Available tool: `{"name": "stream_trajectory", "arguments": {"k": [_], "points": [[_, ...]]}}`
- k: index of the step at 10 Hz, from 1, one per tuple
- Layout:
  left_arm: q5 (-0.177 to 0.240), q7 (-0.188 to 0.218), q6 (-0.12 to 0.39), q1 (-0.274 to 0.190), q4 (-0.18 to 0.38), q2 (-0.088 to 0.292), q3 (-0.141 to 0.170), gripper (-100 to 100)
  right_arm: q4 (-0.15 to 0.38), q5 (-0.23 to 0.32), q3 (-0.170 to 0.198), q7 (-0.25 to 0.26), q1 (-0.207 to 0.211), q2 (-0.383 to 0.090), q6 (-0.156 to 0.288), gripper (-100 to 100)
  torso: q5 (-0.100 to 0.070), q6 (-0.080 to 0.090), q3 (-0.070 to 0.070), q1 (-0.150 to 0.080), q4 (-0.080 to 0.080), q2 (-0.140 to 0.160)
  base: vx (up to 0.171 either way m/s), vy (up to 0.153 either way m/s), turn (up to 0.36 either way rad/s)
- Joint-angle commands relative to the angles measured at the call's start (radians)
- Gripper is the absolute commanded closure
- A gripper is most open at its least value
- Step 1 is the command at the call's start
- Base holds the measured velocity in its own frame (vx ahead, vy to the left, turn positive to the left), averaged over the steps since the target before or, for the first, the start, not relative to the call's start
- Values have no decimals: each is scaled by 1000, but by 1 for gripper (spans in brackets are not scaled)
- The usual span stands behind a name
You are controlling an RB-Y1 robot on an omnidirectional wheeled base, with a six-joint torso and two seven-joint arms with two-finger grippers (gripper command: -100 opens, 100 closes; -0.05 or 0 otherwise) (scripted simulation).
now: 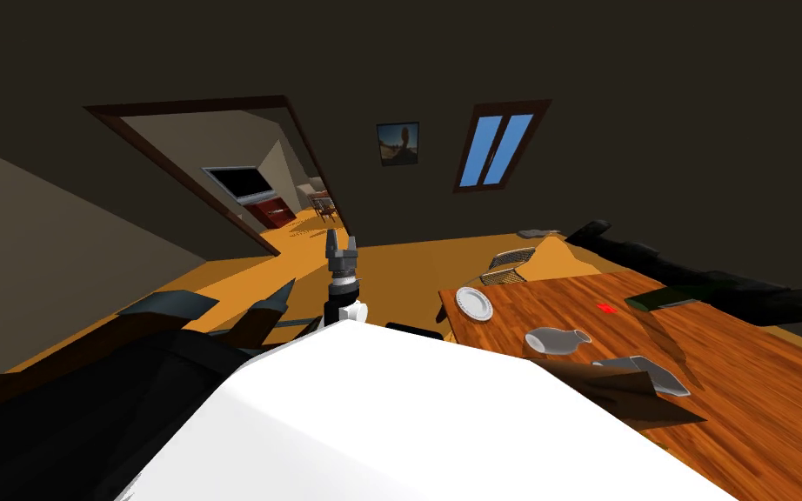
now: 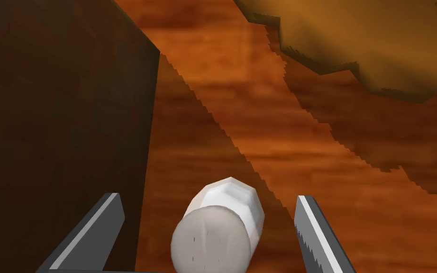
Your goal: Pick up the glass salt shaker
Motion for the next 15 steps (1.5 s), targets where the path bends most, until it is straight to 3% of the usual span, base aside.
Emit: {"name": "stream_trajectory", "arguments": {"k": [1,3,4,8,9,10,13,15], "points": [[0,0,0,0,0,0,0,0,27,7,4,-1,-1,33,13,-100,0,0,0,0,0,0,37,-88,-2],[0,0,0,0,0,0,0,0,9,-3,2,14,4,25,18,-100,-3,-2,0,-5,1,-1,12,-26,-1],[0,0,0,0,0,0,0,0,12,-1,2,11,4,26,18,100,-4,-2,1,-6,1,0,0,0,0],[0,0,0,0,0,0,0,0,12,-2,2,11,4,26,18,100,-4,-2,1,-6,1,0,0,0,0],[0,0,0,0,0,0,0,0,12,-2,2,11,4,26,18,0,-4,-2,1,-6,1,0,0,0,0],[0,0,0,0,0,0,0,0,8,9,1,-11,-2,-4,-3,100,-4,-2,1,-6,1,0,-20,69,9],[0,0,0,0,0,0,0,0,-30,14,-5,-30,-5,-79,-37,100,-2,-1,3,5,2,5,-60,152,-4],[0,0,0,0,0,0,0,0,-26,15,-4,-24,-5,-73,-33,100,-2,-2,2,3,2,3,-18,70,-6]]}}
